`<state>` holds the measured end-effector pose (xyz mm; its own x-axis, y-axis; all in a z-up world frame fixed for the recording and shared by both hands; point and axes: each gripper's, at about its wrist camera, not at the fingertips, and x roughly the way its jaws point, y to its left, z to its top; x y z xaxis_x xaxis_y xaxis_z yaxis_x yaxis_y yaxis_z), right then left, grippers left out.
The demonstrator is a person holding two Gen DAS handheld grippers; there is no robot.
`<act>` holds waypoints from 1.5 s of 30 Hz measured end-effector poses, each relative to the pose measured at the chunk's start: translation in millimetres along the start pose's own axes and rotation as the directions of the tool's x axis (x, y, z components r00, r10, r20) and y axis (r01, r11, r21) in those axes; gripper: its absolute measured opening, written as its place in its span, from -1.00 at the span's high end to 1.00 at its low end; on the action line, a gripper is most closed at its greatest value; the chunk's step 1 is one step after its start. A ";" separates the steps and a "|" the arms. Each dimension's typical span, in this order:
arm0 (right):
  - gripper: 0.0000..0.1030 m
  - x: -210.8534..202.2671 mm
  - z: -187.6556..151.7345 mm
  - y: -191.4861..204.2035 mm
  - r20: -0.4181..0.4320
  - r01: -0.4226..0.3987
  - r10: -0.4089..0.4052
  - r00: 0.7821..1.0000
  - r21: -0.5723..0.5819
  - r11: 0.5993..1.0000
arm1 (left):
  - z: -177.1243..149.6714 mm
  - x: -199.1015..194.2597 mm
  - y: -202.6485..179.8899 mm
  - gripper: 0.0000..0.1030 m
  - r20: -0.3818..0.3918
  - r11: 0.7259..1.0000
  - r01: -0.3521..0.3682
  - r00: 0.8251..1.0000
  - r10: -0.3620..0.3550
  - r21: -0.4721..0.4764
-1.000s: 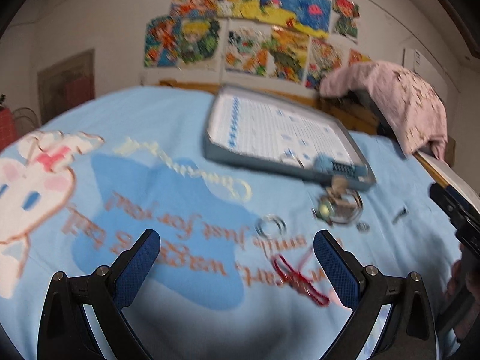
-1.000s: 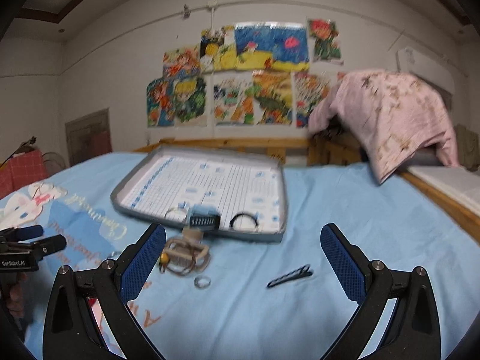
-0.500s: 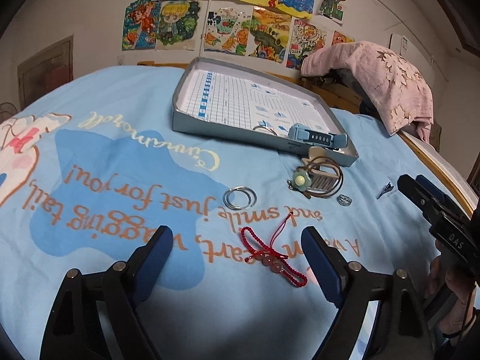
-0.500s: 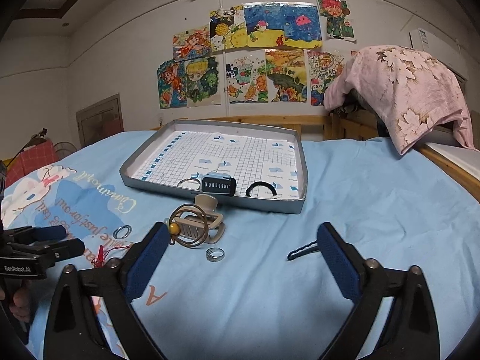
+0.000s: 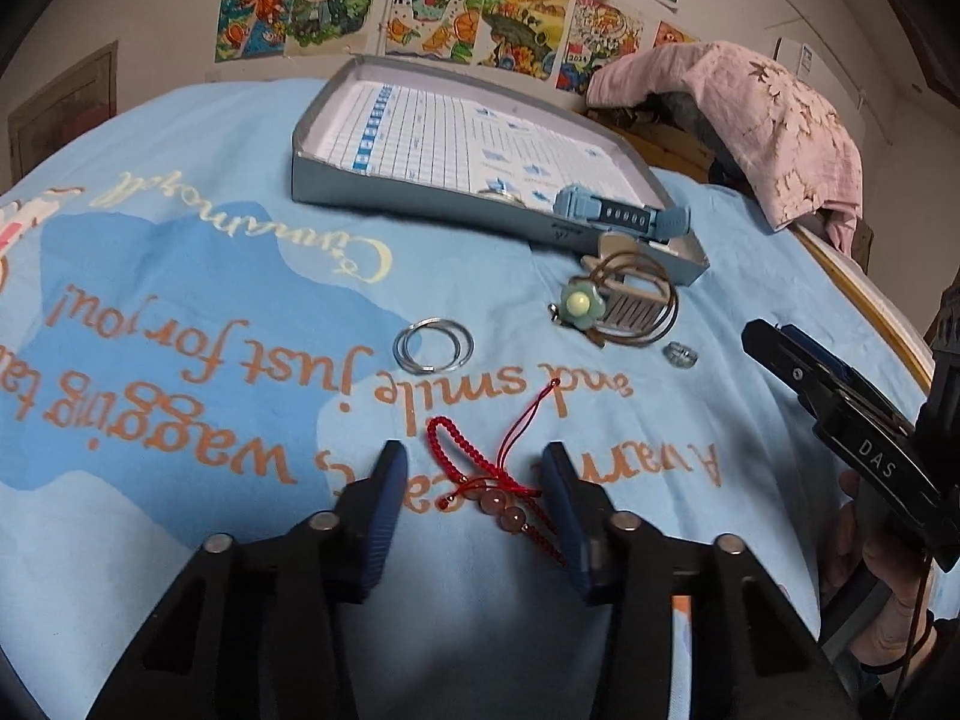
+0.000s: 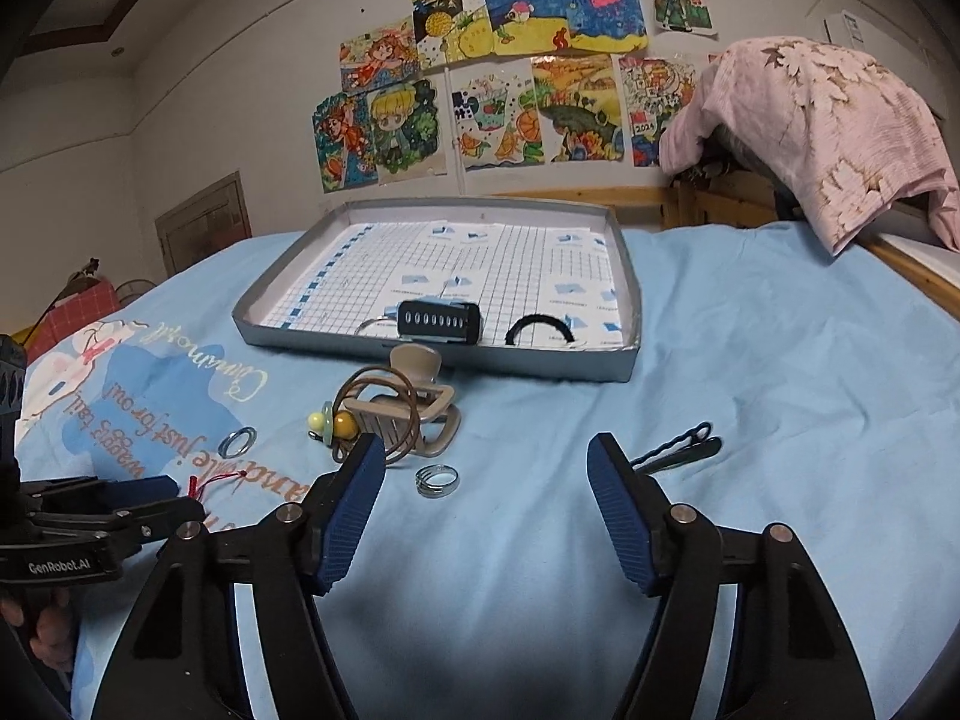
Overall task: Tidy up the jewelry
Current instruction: 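Grasp the red string with the left gripper while the right gripper grasps a silver ring, then carry the red string and silver ring into the grey tray and open both grippers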
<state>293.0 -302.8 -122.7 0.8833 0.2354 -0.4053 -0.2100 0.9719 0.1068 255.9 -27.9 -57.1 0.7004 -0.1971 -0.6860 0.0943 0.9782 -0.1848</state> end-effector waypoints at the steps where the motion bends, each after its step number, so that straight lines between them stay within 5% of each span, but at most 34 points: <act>1: -0.14 3.7 -0.9 1.2 -0.012 -0.005 0.005 1.000 -0.005 1.000 | -0.6 1.2 1.2 0.34 -0.003 1.000 0.002 1.000 -0.002 -0.005; 11: 0.29 30.6 -8.5 16.1 -0.105 -0.054 0.048 0.993 -0.052 0.997 | 1.7 12.6 8.4 0.80 -0.027 0.998 0.039 0.999 -0.040 -0.049; 18: 0.39 49.1 -7.4 17.4 -0.166 -0.080 0.074 0.983 -0.031 0.996 | 3.6 14.7 8.4 0.80 -0.023 0.998 0.045 0.999 -0.047 -0.053; 21: 0.65 56.8 -8.6 19.7 -0.198 -0.076 0.068 0.978 -0.033 0.997 | 5.2 15.1 9.6 0.81 -0.020 0.997 0.056 0.998 -0.057 -0.059; 23: 0.65 57.3 -9.1 20.9 -0.202 -0.075 0.066 0.977 -0.035 0.997 | 6.1 15.2 9.3 0.84 -0.018 0.996 0.064 0.998 -0.065 -0.059; 33: 0.65 27.0 11.0 22.8 -0.094 -0.104 0.100 0.991 -0.041 0.994 | 26.4 0.4 5.0 0.84 0.060 0.988 0.148 0.988 -0.145 -0.051; 45: 0.65 54.7 76.8 -14.1 0.028 -0.073 0.072 0.997 0.001 0.997 | 121.7 29.2 -1.1 0.84 0.176 0.987 0.150 0.975 -0.139 -0.054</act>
<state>376.5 -304.4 -76.7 0.8773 0.3048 -0.3706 -0.2730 0.9522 0.1369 362.3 -26.8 8.7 0.7940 -0.3166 -0.5189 0.1605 0.9326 -0.3234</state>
